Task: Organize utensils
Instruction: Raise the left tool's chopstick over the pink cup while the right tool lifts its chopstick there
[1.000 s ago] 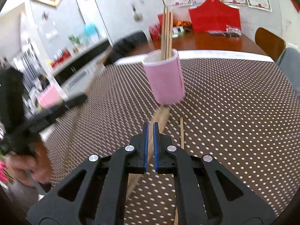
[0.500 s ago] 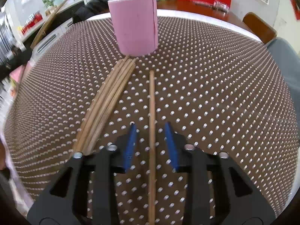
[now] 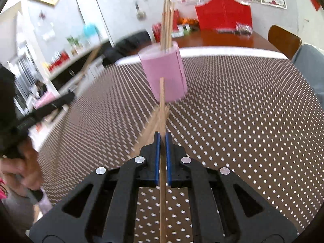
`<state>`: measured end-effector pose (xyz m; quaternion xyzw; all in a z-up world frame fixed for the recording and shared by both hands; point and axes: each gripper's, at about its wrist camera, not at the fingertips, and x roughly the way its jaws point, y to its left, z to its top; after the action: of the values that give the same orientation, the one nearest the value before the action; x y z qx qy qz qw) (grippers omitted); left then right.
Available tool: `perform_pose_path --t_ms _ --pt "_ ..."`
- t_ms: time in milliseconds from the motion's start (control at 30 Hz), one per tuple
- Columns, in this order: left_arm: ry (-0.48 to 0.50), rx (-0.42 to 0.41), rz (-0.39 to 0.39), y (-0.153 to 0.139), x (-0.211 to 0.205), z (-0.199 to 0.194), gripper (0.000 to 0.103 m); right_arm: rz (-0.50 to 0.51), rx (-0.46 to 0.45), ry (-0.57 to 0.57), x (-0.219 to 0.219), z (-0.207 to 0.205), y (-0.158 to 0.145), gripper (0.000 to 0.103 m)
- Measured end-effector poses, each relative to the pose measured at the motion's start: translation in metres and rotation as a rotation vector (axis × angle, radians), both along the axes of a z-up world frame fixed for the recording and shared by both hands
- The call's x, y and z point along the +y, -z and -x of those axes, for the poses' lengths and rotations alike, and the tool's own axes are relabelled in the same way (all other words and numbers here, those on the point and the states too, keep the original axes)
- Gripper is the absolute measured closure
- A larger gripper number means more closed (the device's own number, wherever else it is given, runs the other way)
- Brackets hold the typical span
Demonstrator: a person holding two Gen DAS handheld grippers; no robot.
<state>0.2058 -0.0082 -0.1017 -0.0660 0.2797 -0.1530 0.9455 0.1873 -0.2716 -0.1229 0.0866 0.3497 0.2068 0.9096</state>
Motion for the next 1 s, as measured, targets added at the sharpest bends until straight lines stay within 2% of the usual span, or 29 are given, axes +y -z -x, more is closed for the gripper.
perform_pose_path --t_ms 267,500,667,800,1000 --pt "0.018 -0.075 0.028 -0.022 -0.002 0.000 0.098 -0.146 -0.137 0.005 -0.022 0.007 -0.044 0.098" --pt "0.046 -0.206 0.108 -0.068 -0.002 -0.026 0.098 -0.193 -0.304 0.032 -0.015 -0.033 -0.100 0.097" --pt "0.124 -0.341 0.185 -0.105 -0.012 -0.060 0.098 -0.204 -0.427 0.052 -0.001 -0.069 -0.139 0.097" --pt "0.154 -0.453 0.216 -0.119 -0.026 -0.089 0.098 -0.237 -0.495 0.088 0.003 -0.102 -0.153 0.097" --pt "0.146 -0.521 0.270 -0.110 -0.043 -0.133 0.098 -0.305 -0.552 0.133 0.003 -0.149 -0.151 0.097"
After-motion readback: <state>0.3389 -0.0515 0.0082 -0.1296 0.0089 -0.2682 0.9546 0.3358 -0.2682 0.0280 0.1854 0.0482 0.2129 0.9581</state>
